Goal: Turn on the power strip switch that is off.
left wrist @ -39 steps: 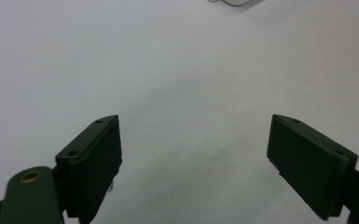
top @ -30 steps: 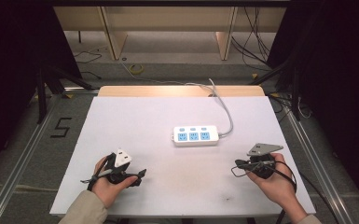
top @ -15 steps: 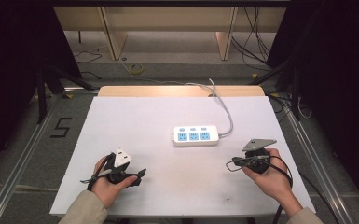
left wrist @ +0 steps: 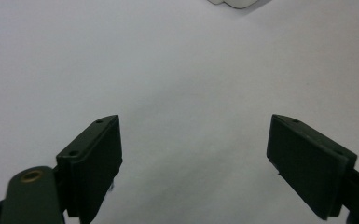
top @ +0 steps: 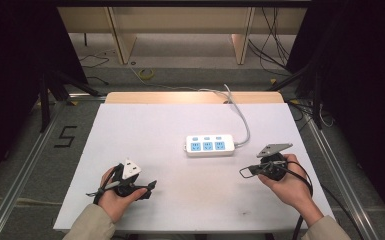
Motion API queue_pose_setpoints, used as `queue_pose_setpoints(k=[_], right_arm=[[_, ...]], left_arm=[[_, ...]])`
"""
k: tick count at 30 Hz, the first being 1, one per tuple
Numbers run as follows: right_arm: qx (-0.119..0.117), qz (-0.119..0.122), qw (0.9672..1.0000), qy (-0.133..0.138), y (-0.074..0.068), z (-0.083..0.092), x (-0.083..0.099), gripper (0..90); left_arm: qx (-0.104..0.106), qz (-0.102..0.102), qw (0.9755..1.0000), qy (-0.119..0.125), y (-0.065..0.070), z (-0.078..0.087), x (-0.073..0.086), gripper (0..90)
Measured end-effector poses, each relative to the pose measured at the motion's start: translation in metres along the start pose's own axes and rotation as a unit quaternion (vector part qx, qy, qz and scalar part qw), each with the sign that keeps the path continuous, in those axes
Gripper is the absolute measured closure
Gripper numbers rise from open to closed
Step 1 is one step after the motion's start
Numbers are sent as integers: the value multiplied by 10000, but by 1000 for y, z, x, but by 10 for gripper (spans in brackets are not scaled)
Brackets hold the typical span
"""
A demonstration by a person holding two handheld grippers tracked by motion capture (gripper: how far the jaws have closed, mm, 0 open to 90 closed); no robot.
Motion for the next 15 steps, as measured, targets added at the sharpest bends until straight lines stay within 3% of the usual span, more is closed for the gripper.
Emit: queue_pose_setpoints(k=[15], right_arm=[[16, 51, 9998, -173, 1, 1, -15, 900]], left_arm=[[-16, -8, 10000, 6, 0, 0, 0, 180]])
Point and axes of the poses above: each handheld gripper's, and its own axes: z roughly backward along the jaws, x roughly out of its underside, y roughly to its right, the point moved 9 cm from there along -z, roughly forward along the jaws, and after that the axes turned 10 degrees about -y, right-handed, at the moved point
